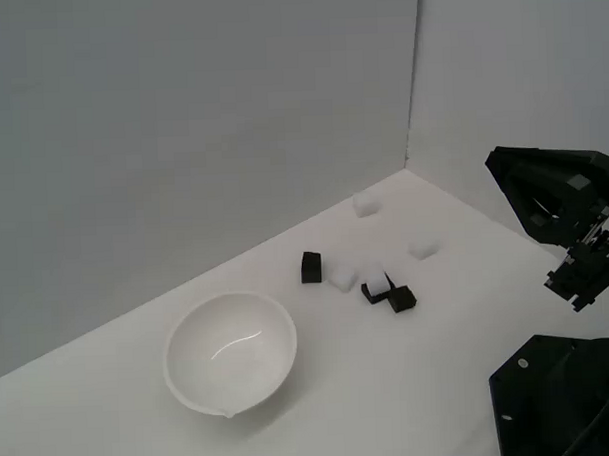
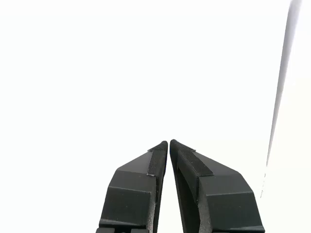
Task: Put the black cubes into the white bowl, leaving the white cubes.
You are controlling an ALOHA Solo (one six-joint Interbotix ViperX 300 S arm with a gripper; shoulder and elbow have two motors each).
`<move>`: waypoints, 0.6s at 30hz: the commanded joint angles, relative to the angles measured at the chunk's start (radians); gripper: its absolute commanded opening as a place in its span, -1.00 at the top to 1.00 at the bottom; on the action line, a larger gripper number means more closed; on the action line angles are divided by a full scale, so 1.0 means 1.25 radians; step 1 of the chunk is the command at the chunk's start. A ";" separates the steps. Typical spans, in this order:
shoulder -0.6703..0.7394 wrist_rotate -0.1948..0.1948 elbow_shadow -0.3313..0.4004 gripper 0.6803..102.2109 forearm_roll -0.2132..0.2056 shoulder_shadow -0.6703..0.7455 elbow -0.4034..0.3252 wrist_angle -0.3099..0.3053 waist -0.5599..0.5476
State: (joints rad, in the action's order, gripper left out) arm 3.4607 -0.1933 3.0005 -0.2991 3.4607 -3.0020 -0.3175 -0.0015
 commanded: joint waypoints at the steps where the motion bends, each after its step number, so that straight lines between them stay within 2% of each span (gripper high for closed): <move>1: 0.011 -0.010 -0.048 0.96 -0.010 0.011 0.049 -0.021 -0.034; 13: 0.011 -0.011 -0.050 0.96 -0.010 0.011 0.052 -0.028 -0.034; 18: 0.009 -0.012 -0.064 0.96 -0.010 0.010 0.064 -0.050 -0.034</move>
State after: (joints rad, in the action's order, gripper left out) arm 3.4576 -0.1933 2.9498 -0.2991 3.4576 -2.9483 -0.3697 -0.0169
